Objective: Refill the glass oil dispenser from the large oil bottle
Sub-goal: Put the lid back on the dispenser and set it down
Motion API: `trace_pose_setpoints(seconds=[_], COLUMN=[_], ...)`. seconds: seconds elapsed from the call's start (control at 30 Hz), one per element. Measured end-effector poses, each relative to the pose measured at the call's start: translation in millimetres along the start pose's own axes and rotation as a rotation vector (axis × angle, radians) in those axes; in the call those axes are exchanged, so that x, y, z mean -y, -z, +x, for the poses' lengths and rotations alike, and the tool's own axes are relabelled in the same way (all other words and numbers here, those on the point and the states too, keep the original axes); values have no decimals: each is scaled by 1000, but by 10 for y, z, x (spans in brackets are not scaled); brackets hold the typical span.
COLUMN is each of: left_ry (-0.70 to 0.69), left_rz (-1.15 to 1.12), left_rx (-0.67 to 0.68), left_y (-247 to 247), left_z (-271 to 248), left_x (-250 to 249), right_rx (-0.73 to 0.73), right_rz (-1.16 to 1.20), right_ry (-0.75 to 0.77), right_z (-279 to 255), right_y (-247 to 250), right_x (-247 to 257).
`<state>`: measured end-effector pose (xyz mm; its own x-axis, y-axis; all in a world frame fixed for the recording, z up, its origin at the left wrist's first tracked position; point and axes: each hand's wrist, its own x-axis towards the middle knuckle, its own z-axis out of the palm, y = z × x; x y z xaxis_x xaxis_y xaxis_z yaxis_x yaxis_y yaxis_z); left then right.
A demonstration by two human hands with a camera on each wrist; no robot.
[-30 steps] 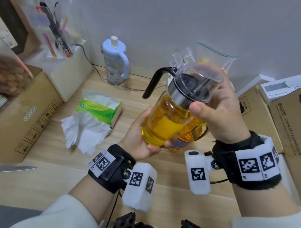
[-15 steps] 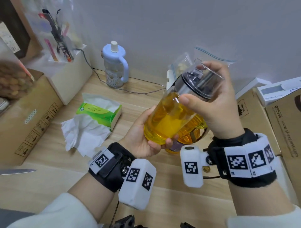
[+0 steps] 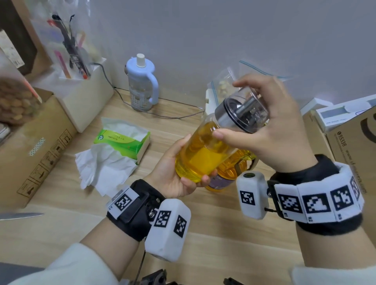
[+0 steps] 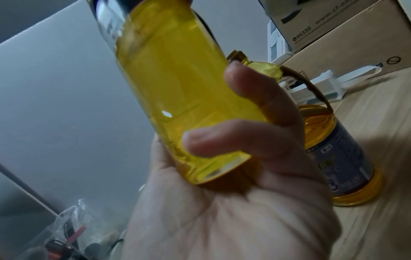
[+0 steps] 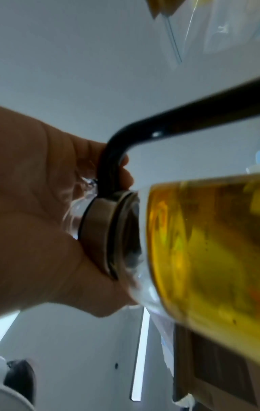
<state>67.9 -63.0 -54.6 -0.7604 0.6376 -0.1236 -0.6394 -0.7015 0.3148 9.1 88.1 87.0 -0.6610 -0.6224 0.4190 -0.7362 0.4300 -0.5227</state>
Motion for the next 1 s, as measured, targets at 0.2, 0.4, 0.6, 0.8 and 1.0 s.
trace_pose_setpoints(seconds=[0.2,0.4,0.6,0.8,1.0], left_ry=[20,226,245,237,227], left_rz=[-31,-231,-267,-231,-265], left_rx=[38,255,305,228,245], left_y=[28,75,121,95,139], left_z=[9,1,-4,-10,8], left_x=[45,26,28,8,34], right_rx=[47,76,120,215,212], right_rz=[3,268,250,64,32], right_ry=[3,104,92,159,13], right_z=[-4,-12,10,36,33], right_y=[10,152,248,124,85], right_x=[90,96,88,116,119])
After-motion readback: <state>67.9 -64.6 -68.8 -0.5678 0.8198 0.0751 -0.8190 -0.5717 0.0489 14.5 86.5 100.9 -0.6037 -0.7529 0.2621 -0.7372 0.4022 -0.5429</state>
